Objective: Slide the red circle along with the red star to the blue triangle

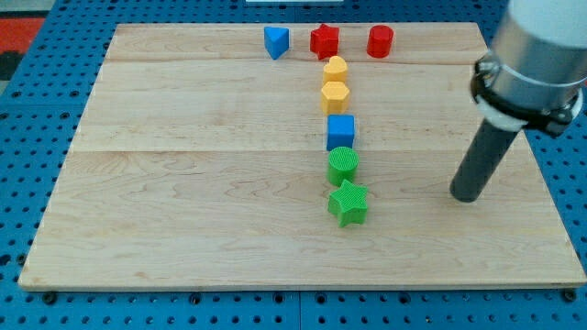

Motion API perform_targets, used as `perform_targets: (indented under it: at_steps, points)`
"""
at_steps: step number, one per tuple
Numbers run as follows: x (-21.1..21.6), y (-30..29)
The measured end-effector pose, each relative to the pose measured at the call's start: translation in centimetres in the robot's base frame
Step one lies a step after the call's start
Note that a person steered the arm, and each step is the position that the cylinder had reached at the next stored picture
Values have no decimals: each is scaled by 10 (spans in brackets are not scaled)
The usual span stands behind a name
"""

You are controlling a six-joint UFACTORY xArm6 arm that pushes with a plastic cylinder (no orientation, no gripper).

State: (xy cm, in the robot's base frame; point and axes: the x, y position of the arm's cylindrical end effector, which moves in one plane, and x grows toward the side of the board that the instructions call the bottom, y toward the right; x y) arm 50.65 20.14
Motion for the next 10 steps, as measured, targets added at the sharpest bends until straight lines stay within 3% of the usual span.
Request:
perform_targets:
  at_steps: [3, 6, 8, 9, 10]
  points:
    - [-17, 7]
    - [-139, 20]
    - [-252, 22]
    - [-280, -9]
    - [-277, -73]
